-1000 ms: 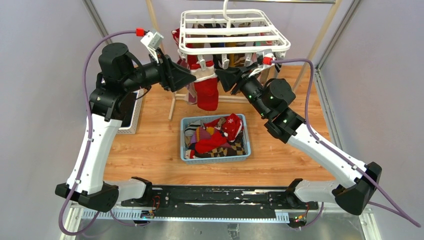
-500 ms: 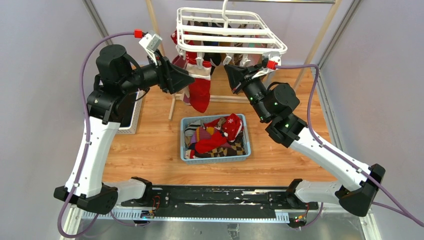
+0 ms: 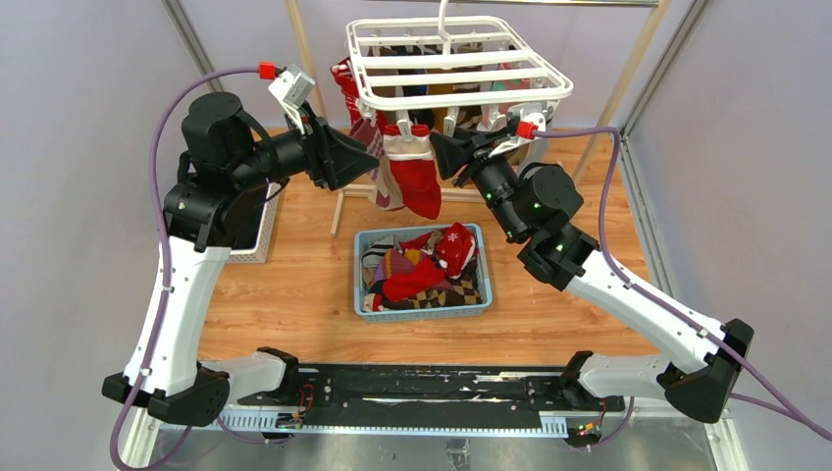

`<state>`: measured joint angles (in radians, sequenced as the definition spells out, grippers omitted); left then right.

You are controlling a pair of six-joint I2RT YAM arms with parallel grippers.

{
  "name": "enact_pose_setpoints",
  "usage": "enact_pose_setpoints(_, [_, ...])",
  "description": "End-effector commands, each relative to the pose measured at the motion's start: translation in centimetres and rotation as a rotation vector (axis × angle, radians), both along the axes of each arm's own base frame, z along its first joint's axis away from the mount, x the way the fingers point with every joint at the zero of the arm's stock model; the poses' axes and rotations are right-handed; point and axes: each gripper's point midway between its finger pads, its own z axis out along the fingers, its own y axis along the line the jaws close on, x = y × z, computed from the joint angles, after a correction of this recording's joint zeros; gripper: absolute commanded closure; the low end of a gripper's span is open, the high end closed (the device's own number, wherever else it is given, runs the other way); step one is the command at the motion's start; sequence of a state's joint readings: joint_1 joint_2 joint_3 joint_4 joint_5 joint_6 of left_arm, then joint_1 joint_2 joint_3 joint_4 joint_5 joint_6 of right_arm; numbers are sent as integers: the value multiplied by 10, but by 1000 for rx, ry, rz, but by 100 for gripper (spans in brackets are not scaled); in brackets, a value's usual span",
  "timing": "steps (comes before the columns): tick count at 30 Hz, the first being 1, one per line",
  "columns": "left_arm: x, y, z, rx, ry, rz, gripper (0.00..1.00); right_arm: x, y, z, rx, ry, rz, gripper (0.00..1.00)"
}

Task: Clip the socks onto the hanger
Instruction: Open the clamp at the hanger.

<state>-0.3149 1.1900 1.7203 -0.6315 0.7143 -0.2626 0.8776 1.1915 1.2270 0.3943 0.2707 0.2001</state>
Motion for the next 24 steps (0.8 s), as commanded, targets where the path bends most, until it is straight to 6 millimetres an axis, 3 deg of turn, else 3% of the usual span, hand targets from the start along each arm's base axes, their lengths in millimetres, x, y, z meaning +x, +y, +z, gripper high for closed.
enact_pose_setpoints(1, [-8, 0, 0, 6, -13, -19, 47, -1, 1, 8, 2, -25, -27, 57])
enact_pose_setpoints(11, [-10, 0, 0, 11, -16, -31, 47, 1, 1, 4, 1, -29, -53, 59])
enact_pose_setpoints(20, [-16, 1, 2, 14, -22, -39, 47, 2, 2, 7, 6, -40, -55, 83])
enact_pose_setpoints(24, [-19, 1, 2, 17, -24, -45, 47, 1, -1, 5, 11, -38, -58, 87])
